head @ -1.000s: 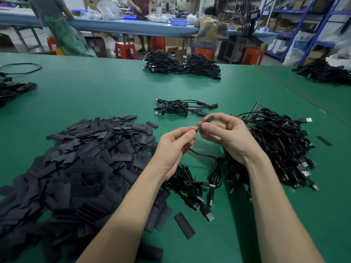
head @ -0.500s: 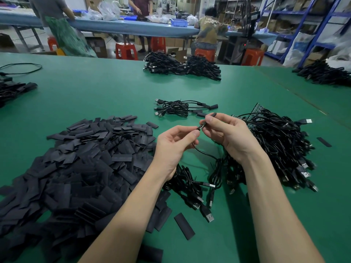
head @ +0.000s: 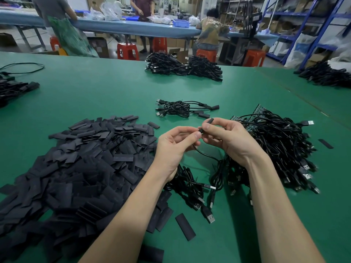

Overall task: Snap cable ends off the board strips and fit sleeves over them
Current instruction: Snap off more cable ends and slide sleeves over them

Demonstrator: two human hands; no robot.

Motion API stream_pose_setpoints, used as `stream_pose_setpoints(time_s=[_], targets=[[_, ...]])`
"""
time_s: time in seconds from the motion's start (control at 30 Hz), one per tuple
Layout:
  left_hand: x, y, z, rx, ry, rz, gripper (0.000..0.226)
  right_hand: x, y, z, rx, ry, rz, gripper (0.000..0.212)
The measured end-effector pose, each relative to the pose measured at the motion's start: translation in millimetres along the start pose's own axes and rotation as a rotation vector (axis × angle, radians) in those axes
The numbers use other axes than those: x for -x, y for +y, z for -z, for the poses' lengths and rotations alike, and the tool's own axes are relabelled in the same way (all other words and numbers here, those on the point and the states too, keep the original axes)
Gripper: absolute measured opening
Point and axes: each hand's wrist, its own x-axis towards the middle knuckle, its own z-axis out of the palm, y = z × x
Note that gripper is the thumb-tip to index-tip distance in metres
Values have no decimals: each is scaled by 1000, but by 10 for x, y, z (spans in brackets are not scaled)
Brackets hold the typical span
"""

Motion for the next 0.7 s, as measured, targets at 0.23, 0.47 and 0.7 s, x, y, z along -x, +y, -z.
stream_pose_setpoints(time_s=[0.23, 0.47, 0.7], targets=[[-13, 13, -23, 87, 40, 22, 9, -58, 50, -147, -52, 95, 122, 35], [4, 14, -38, 90, 81, 19, 7, -82, 125, -176, -44, 120, 145, 30], [-15, 17, -37, 72, 95, 19, 13, -90, 148, -217, -72, 191, 196, 17]])
